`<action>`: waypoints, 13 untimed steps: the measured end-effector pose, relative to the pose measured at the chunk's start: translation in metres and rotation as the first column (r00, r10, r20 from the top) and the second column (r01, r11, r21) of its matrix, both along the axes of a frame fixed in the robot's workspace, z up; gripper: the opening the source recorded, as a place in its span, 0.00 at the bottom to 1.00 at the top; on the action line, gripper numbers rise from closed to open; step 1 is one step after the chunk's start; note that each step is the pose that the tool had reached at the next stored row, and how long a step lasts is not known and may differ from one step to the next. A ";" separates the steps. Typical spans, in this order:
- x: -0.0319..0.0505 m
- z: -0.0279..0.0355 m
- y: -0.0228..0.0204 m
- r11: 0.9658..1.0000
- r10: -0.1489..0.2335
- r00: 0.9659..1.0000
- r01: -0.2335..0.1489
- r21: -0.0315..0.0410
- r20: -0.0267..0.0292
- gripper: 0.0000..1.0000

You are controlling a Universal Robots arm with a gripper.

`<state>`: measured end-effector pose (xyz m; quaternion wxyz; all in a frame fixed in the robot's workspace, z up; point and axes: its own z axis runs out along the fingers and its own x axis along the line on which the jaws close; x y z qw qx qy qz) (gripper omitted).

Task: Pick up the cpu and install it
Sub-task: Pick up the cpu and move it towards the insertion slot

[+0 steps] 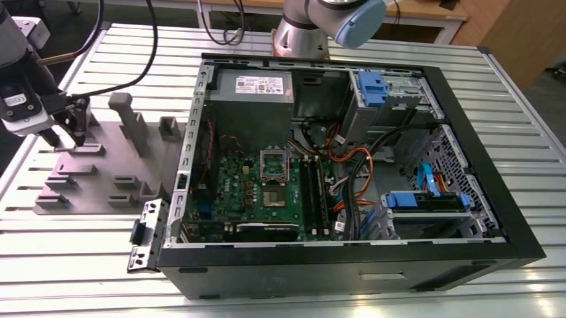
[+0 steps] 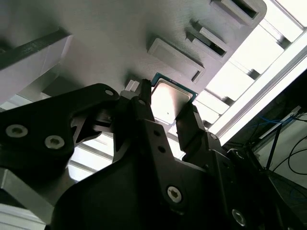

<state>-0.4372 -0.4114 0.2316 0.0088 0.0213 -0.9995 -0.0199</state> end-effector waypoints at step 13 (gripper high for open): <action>0.0004 0.0056 0.0000 1.000 0.000 1.000 0.000 0.000 -0.002 0.45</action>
